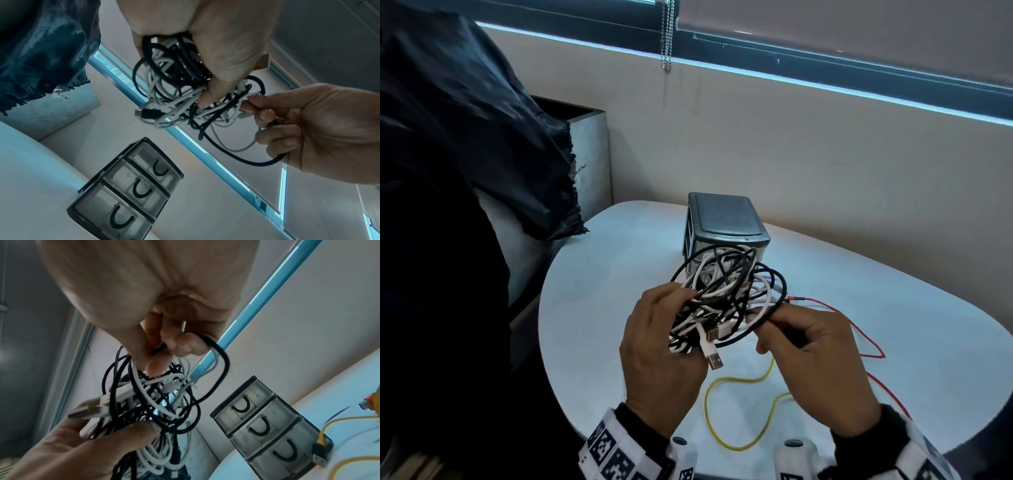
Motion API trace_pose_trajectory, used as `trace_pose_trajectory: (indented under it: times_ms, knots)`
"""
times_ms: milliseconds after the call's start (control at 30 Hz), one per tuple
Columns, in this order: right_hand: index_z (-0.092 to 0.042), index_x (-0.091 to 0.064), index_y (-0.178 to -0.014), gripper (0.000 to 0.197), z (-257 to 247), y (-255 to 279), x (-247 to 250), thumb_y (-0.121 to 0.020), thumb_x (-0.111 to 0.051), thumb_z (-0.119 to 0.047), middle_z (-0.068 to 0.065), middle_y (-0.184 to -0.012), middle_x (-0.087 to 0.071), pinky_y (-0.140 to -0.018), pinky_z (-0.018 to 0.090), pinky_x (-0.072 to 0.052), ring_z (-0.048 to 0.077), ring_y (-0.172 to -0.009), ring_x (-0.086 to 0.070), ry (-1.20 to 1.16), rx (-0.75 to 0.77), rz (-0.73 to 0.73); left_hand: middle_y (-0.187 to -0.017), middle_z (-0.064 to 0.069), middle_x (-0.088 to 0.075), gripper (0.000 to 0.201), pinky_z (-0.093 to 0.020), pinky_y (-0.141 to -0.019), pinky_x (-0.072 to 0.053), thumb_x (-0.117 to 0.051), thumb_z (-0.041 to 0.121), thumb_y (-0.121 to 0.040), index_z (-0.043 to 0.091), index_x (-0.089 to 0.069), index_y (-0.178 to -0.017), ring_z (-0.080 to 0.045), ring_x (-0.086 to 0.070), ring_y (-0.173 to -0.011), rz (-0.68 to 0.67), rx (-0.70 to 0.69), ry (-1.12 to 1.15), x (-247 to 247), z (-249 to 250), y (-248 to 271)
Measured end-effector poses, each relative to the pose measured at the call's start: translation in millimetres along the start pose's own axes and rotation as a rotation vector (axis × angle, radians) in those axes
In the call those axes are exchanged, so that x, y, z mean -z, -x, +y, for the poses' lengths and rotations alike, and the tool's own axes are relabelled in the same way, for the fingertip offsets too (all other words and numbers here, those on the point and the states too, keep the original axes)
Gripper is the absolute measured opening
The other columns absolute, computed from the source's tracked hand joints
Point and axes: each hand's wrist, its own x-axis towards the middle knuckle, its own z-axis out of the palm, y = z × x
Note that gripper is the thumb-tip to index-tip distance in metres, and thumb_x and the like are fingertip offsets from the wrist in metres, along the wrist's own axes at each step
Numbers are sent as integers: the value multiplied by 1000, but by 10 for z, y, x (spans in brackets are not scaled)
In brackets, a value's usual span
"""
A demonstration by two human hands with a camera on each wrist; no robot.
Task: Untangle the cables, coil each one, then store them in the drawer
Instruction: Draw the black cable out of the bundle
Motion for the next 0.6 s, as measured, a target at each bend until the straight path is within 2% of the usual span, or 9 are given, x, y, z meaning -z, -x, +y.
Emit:
trace_pose_trajectory:
  times_ms: [100, 267, 333, 400, 467, 500, 533, 567, 600]
  knots:
    - [-18, -62, -51, 39, -30, 9, -17, -85, -69, 1, -10, -40, -48, -44, 7, -26, 4, -36, -40, 6, -11, 6, -116, 0, -61, 39, -49, -74, -54, -66, 27, -73, 27, -60, -111, -28, -65, -98, 0, -50, -46, 4, 74, -1]
    - [-4, -63, -50, 38, -19, 25, 2, -88, -67, -5, -10, -36, -46, -42, 9, -27, 5, -34, -37, -15, -73, 25, -122, 11, -57, 40, -43, -78, -52, -66, 20, -71, 28, -59, -109, -18, -61, -101, 3, -151, -117, 7, 148, -1]
    - [-10, -66, -50, 38, 18, 33, 33, -88, -66, -6, -6, -40, -51, -43, 11, -26, 5, -36, -35, 8, -109, -15, -121, 12, -58, 41, -43, -79, -51, -66, 18, -69, 27, -59, -109, -18, -61, -102, -15, -182, -123, 14, 120, -7]
    - [-21, -70, -54, 33, -12, 37, 126, -86, -68, -11, -7, -46, -55, -45, 17, -29, 5, -40, -35, 64, -139, -139, -120, 11, -59, 42, -42, -79, -50, -68, 16, -69, 27, -60, -108, -20, -62, -100, -39, -217, -130, 23, 96, 2]
    - [-32, -73, -59, 29, -79, 43, 315, -82, -73, -14, -13, -55, -63, -52, 15, -38, 2, -46, -48, 131, -167, -325, -119, 11, -60, 40, -41, -79, -48, -74, 16, -71, 26, -60, -107, -21, -63, -99, -61, -266, -130, 37, 81, 18]
    - [-33, -75, -62, 26, -111, 38, 443, -81, -74, -14, -13, -61, -69, -56, 12, -41, 0, -51, -56, 155, -171, -371, -118, 10, -60, 37, -40, -80, -48, -75, 17, -74, 25, -60, -107, -22, -63, -98, -69, -291, -127, 45, 74, 20]
    - [-32, -76, -63, 20, -128, 22, 580, -79, -76, -19, -10, -66, -72, -58, 12, -44, 0, -56, -60, 185, -160, -354, -117, 10, -60, 34, -39, -81, -47, -74, 17, -77, 25, -60, -106, -22, -63, -97, -77, -317, -126, 54, 62, 17]
    - [-31, -76, -65, 11, -141, -3, 711, -76, -77, -31, -6, -69, -73, -60, 16, -47, 4, -59, -64, 198, -155, -289, -117, 10, -61, 37, -39, -81, -46, -74, 11, -74, 24, -60, -105, -23, -62, -96, -81, -345, -134, 56, 49, 9]
    - [-30, -76, -68, 16, -136, -38, 838, -71, -74, -46, -2, -71, -74, -63, 22, -51, 10, -63, -66, 201, -141, -211, -116, 10, -61, 42, -39, -81, -46, -75, 4, -70, 24, -60, -104, -24, -62, -95, -91, -379, -146, 59, 33, 3]
